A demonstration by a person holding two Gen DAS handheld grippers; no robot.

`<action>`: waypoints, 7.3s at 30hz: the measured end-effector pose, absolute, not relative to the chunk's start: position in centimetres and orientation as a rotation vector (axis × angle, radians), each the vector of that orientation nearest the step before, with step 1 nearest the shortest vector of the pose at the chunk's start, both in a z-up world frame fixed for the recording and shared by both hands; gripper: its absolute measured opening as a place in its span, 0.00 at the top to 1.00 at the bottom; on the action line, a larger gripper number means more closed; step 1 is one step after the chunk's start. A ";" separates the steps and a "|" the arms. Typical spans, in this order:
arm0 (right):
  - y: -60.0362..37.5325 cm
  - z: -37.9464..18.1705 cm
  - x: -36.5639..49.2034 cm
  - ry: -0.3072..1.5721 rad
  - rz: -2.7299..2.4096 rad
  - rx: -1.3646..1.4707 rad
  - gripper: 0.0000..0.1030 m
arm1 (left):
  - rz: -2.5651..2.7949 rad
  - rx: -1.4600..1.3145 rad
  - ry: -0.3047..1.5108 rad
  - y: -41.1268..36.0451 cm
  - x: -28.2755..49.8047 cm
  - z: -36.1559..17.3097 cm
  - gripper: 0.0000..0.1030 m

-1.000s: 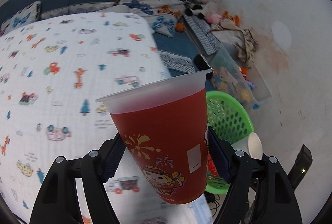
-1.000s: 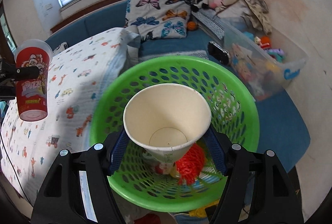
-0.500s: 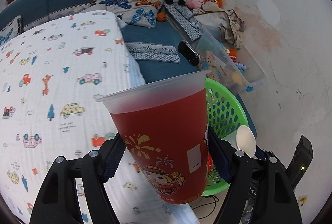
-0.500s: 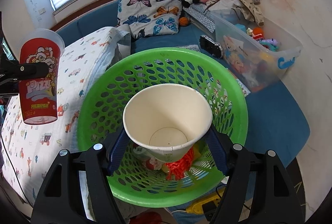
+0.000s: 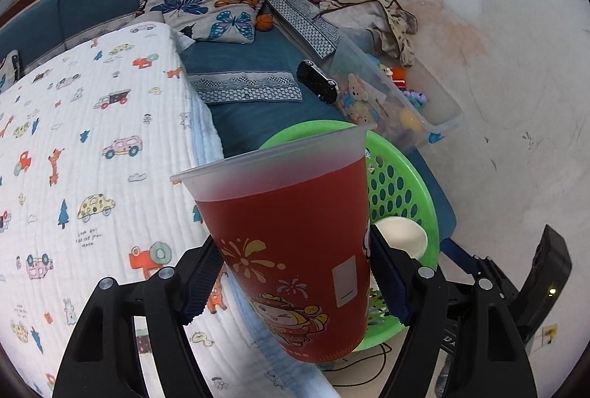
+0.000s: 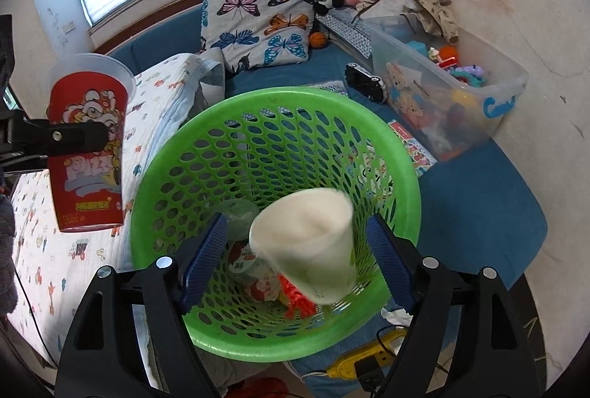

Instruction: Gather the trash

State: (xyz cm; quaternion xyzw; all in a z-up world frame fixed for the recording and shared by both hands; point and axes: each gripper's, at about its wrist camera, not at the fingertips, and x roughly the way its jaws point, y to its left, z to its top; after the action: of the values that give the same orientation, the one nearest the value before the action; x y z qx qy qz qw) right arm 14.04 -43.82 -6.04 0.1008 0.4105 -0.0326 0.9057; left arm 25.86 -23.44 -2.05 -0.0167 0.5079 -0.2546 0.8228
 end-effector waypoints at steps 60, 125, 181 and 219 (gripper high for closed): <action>-40.7 -2.2 7.1 0.743 -0.021 0.236 0.19 | -0.553 0.168 0.840 -22.5 18.9 0.4 0.09; -26.7 1.1 0.3 0.655 0.051 0.092 0.07 | -0.174 0.070 0.547 -0.7 5.4 3.2 0.07; -25.5 1.1 0.2 0.654 0.069 0.088 0.07 | -0.159 0.067 0.542 -0.4 4.6 2.9 0.07; -25.0 0.5 0.4 0.657 0.087 0.102 0.07 | -0.152 0.076 0.515 -1.4 4.2 2.9 0.07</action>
State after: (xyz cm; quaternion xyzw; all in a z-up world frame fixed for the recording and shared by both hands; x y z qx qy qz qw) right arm 0.42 -25.02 0.55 0.0501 0.3226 0.0425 0.9443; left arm 4.19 -1.38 2.86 0.0375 0.2541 -0.0748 0.9635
